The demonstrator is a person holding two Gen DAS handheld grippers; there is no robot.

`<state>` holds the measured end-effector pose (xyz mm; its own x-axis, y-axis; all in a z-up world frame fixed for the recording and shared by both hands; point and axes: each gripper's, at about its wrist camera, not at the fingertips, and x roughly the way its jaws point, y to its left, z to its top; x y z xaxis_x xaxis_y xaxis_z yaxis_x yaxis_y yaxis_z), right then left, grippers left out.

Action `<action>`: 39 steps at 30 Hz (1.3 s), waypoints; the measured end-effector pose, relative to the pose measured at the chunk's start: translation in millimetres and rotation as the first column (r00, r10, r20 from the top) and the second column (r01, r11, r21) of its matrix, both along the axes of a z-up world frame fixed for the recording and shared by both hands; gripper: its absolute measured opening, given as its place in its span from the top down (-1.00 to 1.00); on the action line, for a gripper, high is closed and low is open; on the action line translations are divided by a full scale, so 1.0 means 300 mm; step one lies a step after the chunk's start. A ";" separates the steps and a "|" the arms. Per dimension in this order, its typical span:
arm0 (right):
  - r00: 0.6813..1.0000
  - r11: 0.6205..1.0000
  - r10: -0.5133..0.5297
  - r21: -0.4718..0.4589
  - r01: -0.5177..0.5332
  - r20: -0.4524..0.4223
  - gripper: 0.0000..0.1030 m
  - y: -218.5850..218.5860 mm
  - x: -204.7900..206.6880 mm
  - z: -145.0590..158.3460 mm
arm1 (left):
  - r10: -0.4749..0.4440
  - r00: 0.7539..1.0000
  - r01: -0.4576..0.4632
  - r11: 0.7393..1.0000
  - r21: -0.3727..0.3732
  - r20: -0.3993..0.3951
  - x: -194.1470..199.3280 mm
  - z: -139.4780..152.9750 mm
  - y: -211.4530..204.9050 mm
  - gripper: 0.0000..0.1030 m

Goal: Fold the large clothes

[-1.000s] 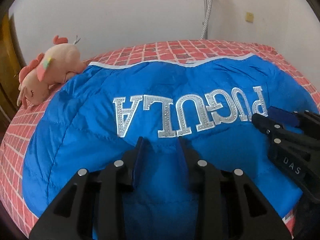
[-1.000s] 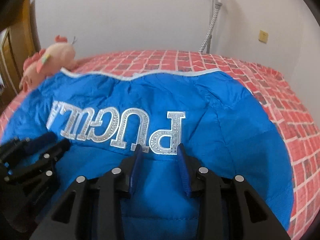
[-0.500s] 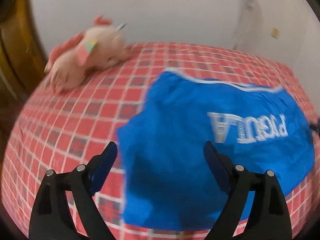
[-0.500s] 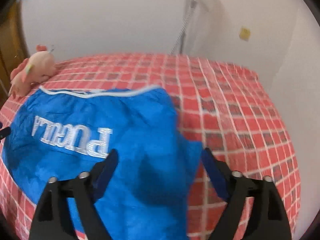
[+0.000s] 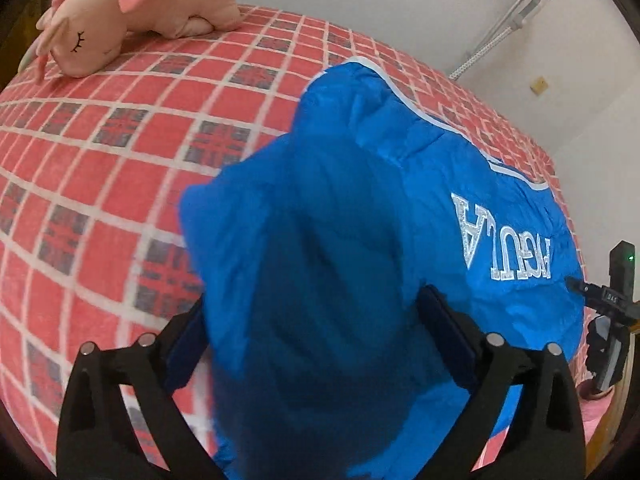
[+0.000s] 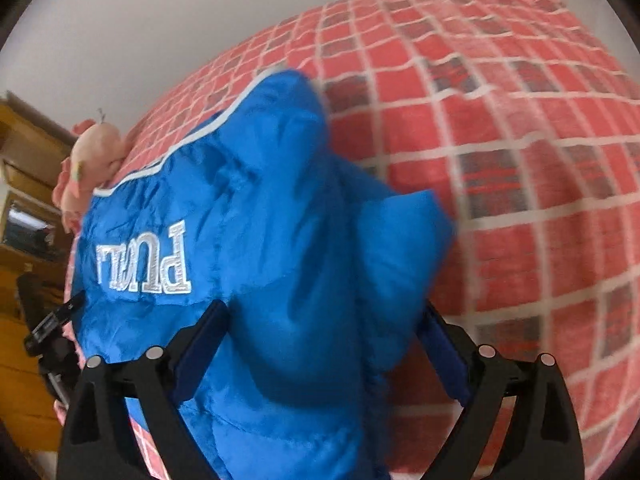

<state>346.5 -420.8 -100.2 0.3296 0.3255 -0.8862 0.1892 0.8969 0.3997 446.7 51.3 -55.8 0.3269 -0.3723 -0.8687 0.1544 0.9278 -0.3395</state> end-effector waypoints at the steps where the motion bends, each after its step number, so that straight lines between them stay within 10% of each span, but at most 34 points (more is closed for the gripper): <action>1: 1.000 1.000 0.004 0.005 -0.004 0.004 -0.90 0.011 0.006 -0.018 | -0.001 1.000 0.001 1.000 -0.001 0.003 -0.003 -0.007 -0.008 -0.94; 4: 0.999 1.000 -0.003 0.003 0.003 0.038 -0.83 0.026 0.011 -0.027 | 0.003 1.000 -0.003 1.000 0.016 0.029 -0.017 -0.010 -0.039 -0.79; 9: 0.996 0.995 0.005 0.097 -0.013 0.085 0.17 0.016 -0.019 0.043 | 0.002 0.996 -0.004 1.000 0.018 0.091 -0.054 0.061 -0.050 0.33; 13: 0.990 0.989 -0.002 0.148 -0.019 0.139 0.47 0.010 -0.046 0.109 | 0.010 0.991 -0.012 1.000 0.007 0.137 -0.080 0.117 -0.057 0.61; 28: 0.956 0.990 0.070 0.101 -0.103 0.285 0.56 0.053 -0.513 0.477 | -0.052 0.962 0.065 0.997 -0.039 0.268 -0.532 0.428 -0.023 0.70; 39: 0.981 0.991 0.101 0.072 -0.114 0.166 0.51 0.125 -0.892 0.341 | -0.099 0.977 0.102 0.995 -0.009 0.192 -0.921 0.289 0.074 0.58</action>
<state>79.0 -383.2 2.1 0.4258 0.4350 -0.7934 0.0201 0.8721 0.4890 170.6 73.6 30.9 0.4458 -0.4269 -0.7867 0.3101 0.8982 -0.3117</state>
